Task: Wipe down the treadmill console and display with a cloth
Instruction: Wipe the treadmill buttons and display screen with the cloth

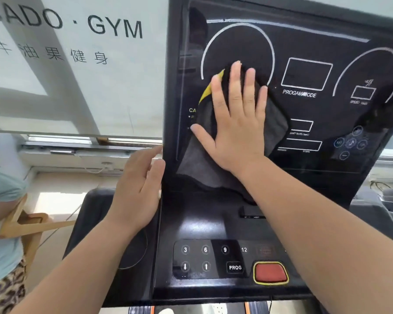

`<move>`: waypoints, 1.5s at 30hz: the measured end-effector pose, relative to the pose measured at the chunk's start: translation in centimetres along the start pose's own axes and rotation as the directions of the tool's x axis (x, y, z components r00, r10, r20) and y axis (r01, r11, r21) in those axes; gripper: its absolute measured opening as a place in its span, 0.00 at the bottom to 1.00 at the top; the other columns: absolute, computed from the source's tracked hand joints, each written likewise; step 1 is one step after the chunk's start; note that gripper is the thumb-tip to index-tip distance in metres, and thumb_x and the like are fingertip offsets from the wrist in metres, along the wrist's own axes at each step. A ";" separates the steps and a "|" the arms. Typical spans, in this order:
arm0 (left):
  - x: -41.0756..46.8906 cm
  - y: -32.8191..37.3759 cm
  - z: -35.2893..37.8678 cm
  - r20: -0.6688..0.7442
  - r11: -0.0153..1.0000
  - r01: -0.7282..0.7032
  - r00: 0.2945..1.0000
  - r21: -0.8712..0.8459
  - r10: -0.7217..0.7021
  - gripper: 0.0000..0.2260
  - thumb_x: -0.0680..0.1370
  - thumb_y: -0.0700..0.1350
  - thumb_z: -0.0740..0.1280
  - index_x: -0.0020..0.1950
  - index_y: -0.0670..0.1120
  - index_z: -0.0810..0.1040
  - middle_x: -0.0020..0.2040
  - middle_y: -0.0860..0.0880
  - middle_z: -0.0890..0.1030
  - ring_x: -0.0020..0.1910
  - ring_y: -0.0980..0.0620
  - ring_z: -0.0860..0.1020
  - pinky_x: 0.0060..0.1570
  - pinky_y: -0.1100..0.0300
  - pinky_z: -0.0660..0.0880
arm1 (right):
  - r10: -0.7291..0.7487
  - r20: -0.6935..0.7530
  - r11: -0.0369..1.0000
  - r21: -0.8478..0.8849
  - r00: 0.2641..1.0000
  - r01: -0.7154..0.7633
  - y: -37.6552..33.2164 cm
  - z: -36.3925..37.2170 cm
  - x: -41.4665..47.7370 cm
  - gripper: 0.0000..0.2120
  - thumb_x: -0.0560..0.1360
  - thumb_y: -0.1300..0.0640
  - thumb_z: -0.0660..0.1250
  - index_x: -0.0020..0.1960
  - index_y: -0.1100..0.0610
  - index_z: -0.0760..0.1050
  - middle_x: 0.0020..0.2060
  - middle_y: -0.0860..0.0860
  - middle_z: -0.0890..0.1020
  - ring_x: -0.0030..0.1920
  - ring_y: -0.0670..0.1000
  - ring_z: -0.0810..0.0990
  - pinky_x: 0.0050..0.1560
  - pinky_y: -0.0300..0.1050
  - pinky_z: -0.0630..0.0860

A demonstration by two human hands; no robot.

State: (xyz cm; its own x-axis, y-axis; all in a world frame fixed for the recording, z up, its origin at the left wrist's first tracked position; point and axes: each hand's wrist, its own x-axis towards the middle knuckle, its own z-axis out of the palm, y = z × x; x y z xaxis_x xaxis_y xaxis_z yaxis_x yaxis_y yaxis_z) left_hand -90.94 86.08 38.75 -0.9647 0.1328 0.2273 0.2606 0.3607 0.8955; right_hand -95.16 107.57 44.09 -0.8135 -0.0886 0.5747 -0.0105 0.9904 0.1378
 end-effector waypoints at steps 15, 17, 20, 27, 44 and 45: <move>1.3 0.9 0.7 -0.041 0.993 -0.072 0.997 -0.093 0.068 0.26 0.80 0.60 0.53 0.75 0.53 0.71 0.63 0.72 0.72 0.66 0.53 0.75 0.65 0.42 0.73 | -0.044 0.016 0.998 0.051 0.999 0.043 4.0 1.7 -5.1 0.43 0.77 0.28 0.55 0.84 0.51 0.50 0.82 0.57 0.46 0.82 0.61 0.41 0.80 0.65 0.40; 1.3 0.7 0.6 -0.040 0.993 -0.086 0.996 -0.084 0.083 0.27 0.81 0.61 0.51 0.75 0.52 0.71 0.67 0.71 0.71 0.69 0.52 0.73 0.68 0.40 0.71 | 0.045 -0.037 0.998 0.041 0.998 -0.044 4.3 0.3 -1.1 0.44 0.77 0.28 0.55 0.84 0.53 0.51 0.83 0.61 0.48 0.82 0.65 0.44 0.79 0.67 0.41; 1.4 0.1 0.3 -0.040 0.992 -0.073 0.997 -0.104 0.069 0.28 0.80 0.65 0.49 0.74 0.55 0.71 0.71 0.63 0.72 0.71 0.50 0.73 0.68 0.37 0.70 | 0.048 -0.089 0.999 -0.017 0.995 -0.050 3.4 -1.4 3.5 0.46 0.77 0.26 0.55 0.84 0.54 0.51 0.82 0.62 0.52 0.82 0.67 0.48 0.79 0.68 0.44; 1.6 0.7 0.0 -0.023 0.977 0.010 1.000 -0.214 -0.015 0.30 0.79 0.69 0.49 0.72 0.56 0.75 0.67 0.59 0.78 0.66 0.53 0.76 0.66 0.42 0.73 | -0.394 0.021 0.916 -0.070 0.919 0.395 -0.1 0.4 0.7 0.40 0.78 0.33 0.58 0.83 0.49 0.53 0.83 0.54 0.53 0.83 0.61 0.50 0.81 0.64 0.43; 4.5 2.9 -1.1 0.030 0.992 -0.118 0.992 -0.038 0.119 0.28 0.79 0.62 0.50 0.77 0.55 0.69 0.71 0.61 0.73 0.69 0.69 0.68 0.69 0.66 0.66 | -0.099 -0.095 0.988 -0.128 0.991 0.086 5.0 -3.3 7.4 0.50 0.72 0.24 0.59 0.84 0.51 0.50 0.83 0.61 0.51 0.81 0.68 0.47 0.77 0.75 0.43; 4.5 3.1 -1.1 0.027 0.992 -0.107 0.994 -0.071 0.109 0.27 0.79 0.62 0.49 0.76 0.58 0.69 0.70 0.63 0.73 0.70 0.65 0.69 0.70 0.57 0.68 | -0.085 -0.100 0.990 -0.125 0.991 0.072 4.1 -3.7 8.4 0.50 0.72 0.24 0.58 0.84 0.51 0.49 0.83 0.60 0.51 0.82 0.68 0.47 0.77 0.75 0.43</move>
State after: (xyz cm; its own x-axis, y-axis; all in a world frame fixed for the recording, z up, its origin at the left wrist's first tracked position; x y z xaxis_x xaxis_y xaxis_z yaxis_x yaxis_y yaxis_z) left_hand -94.49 86.84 42.98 -0.9291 0.1966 0.3132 0.3591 0.2775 0.8911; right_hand -99.89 110.50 52.43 -0.7472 -0.1825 0.6390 0.0036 0.9604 0.2785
